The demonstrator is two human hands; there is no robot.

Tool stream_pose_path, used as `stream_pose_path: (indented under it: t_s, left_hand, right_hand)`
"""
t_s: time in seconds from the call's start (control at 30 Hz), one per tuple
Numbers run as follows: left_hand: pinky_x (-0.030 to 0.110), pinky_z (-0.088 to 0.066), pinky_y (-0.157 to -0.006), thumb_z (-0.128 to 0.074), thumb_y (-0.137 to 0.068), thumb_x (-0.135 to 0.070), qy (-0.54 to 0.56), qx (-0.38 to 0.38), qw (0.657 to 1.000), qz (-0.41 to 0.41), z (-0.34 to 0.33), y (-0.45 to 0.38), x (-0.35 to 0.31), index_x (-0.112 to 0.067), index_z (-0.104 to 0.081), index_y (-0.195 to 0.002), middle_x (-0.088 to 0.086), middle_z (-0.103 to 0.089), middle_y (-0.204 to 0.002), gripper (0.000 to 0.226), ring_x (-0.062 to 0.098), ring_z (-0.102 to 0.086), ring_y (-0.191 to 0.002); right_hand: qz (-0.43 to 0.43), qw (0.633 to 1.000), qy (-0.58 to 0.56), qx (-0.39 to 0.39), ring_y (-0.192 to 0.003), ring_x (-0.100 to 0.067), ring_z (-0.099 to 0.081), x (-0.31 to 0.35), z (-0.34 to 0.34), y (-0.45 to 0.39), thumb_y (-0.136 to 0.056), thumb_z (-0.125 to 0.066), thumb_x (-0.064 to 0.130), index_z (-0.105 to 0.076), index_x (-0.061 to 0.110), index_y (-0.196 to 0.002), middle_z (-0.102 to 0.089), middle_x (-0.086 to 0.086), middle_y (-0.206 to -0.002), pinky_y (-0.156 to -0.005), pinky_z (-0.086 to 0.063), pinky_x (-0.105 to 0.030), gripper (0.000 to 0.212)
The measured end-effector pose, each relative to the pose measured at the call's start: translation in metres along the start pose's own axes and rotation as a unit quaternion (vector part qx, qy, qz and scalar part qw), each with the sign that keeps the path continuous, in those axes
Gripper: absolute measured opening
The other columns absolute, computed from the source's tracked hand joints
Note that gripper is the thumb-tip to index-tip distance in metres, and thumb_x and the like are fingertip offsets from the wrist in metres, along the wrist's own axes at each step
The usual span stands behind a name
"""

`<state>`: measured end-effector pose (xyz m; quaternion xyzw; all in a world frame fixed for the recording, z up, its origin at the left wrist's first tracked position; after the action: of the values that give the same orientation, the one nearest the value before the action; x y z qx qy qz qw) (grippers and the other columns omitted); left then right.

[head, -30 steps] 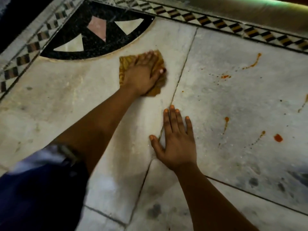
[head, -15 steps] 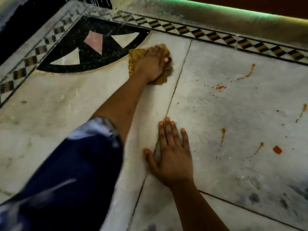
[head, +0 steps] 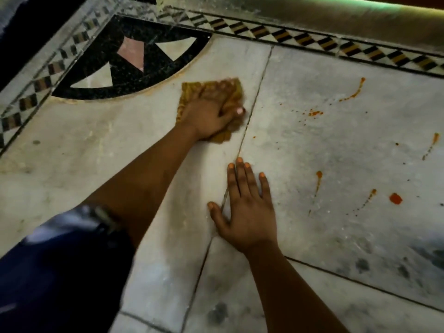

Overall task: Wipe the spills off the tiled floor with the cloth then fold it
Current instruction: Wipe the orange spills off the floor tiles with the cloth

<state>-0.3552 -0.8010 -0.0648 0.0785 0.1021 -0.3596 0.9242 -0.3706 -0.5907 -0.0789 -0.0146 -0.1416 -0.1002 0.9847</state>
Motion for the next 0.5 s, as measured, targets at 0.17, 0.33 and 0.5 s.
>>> stream_pose_path:
  t_s: [0.17,0.33,0.5]
  left_hand:
    - [0.038,0.001,-0.114,-0.027,-0.082,-0.065,0.011,-0.012,0.997,-0.071,0.009,0.036,0.03,-0.027,-0.027,-0.146,-0.003,-0.025,-0.154,0.074,0.014,-0.014,-0.142]
    - [0.044,-0.003,-0.115,-0.031,-0.092,-0.058,-0.014,-0.031,0.998,0.05,0.006,0.015,0.027,-0.033,-0.029,-0.144,-0.005,-0.024,-0.155,0.059,0.021,-0.014,-0.144]
    - [0.044,-0.005,-0.115,-0.025,-0.087,-0.059,0.018,-0.037,0.996,-0.083,0.001,0.106,0.039,-0.03,-0.03,-0.144,-0.009,-0.025,-0.151,0.064,0.01,-0.014,-0.138]
  right_hand:
    - [0.009,1.0,0.011,-0.005,-0.142,-0.025,-0.021,0.001,-0.001,0.001,-0.086,-0.03,0.058,-0.026,0.007,-0.146,-0.024,-0.013,-0.154,-0.114,-0.009,-0.043,0.079]
    - [0.014,1.0,0.019,-0.003,-0.144,-0.023,-0.016,0.0,-0.003,0.001,-0.086,-0.025,0.059,-0.02,0.008,-0.148,-0.019,-0.011,-0.155,-0.115,-0.004,-0.041,0.08]
    - [0.018,1.0,0.023,-0.007,-0.144,-0.023,-0.014,0.0,-0.002,0.002,-0.086,-0.023,0.059,-0.018,0.005,-0.148,-0.018,-0.012,-0.156,-0.115,-0.001,-0.041,0.082]
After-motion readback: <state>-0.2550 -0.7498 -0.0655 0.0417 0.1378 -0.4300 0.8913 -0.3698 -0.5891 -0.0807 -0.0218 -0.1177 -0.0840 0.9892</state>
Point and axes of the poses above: each hand's wrist, its own y-axis away from the middle knuckle, its own z-axis out of the back of the hand, x = y × z, the point moved 6 cm from there along -y, towards the middle knuckle
